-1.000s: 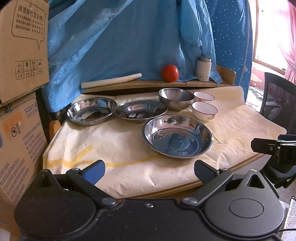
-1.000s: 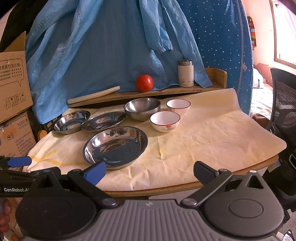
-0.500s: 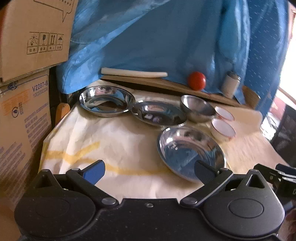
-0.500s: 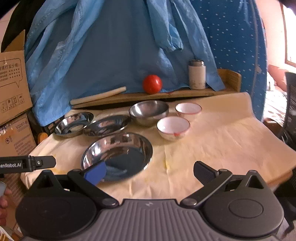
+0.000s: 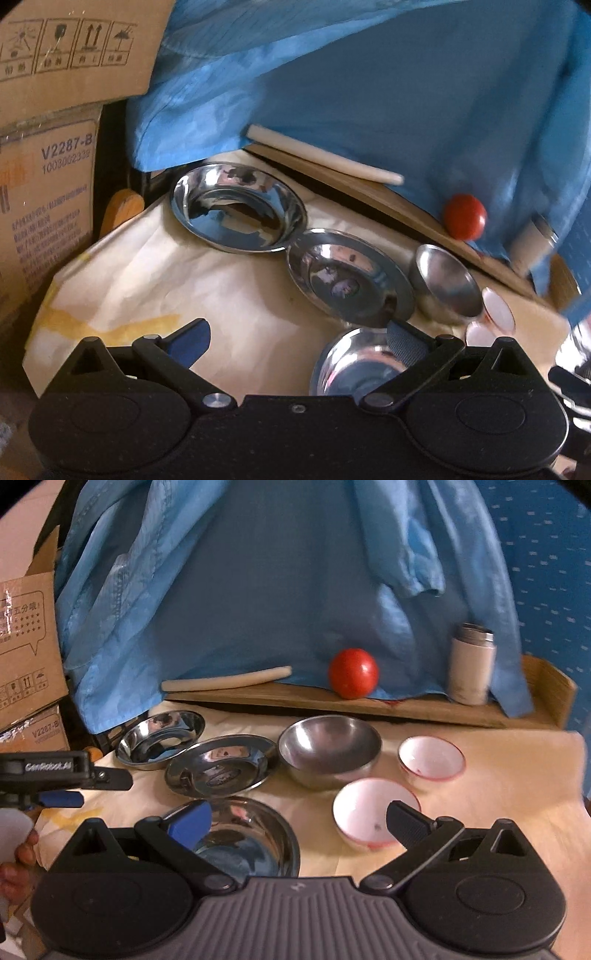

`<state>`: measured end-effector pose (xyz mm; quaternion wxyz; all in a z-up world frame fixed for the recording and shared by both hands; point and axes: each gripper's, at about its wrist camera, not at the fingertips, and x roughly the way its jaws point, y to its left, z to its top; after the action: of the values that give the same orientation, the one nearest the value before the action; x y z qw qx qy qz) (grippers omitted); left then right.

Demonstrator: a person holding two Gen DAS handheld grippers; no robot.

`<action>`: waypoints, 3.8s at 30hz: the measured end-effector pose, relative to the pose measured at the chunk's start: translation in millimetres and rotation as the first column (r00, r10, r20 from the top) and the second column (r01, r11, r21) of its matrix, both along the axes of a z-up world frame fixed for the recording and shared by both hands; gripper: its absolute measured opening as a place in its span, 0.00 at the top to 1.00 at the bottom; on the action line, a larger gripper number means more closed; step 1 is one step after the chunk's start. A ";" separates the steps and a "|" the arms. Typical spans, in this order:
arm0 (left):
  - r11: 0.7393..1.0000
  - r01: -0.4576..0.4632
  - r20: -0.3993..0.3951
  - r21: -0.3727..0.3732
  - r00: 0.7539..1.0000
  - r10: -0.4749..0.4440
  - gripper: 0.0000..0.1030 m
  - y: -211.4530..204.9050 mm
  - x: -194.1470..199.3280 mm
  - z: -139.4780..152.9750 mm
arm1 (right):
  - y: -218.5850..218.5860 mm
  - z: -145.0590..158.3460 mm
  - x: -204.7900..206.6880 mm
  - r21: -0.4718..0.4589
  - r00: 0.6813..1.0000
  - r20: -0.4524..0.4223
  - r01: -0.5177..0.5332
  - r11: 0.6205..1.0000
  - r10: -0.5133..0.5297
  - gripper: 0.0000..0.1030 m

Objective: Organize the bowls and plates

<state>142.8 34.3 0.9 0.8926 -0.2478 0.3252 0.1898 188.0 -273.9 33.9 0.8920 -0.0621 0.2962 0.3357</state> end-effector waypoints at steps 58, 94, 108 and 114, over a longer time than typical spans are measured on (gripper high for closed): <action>0.824 -0.486 -0.103 -0.291 0.872 0.478 0.36 128.8 73.6 -46.6 | 291.8 -55.7 152.1 -0.185 0.872 -0.301 -0.451 0.873 0.386 0.45; 0.877 -0.399 -0.011 -0.267 0.911 0.412 0.86 102.6 50.8 -33.0 | 247.6 -24.9 138.1 -0.119 0.898 -0.264 -0.391 0.913 0.351 0.85; 0.976 -0.169 -0.061 -0.137 0.985 0.162 0.83 58.6 48.8 -9.0 | 170.4 -1.0 105.4 -0.070 0.915 -0.254 -0.340 0.938 0.313 0.82; 0.998 -0.020 -0.099 -0.061 0.995 0.014 0.82 32.8 40.5 3.7 | 131.0 11.8 80.9 -0.058 0.918 -0.248 -0.333 0.941 0.310 0.80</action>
<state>183.3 67.1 4.6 0.8658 -0.2684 0.3723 0.1993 268.9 -142.9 45.7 0.7791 -0.1140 0.4017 0.4677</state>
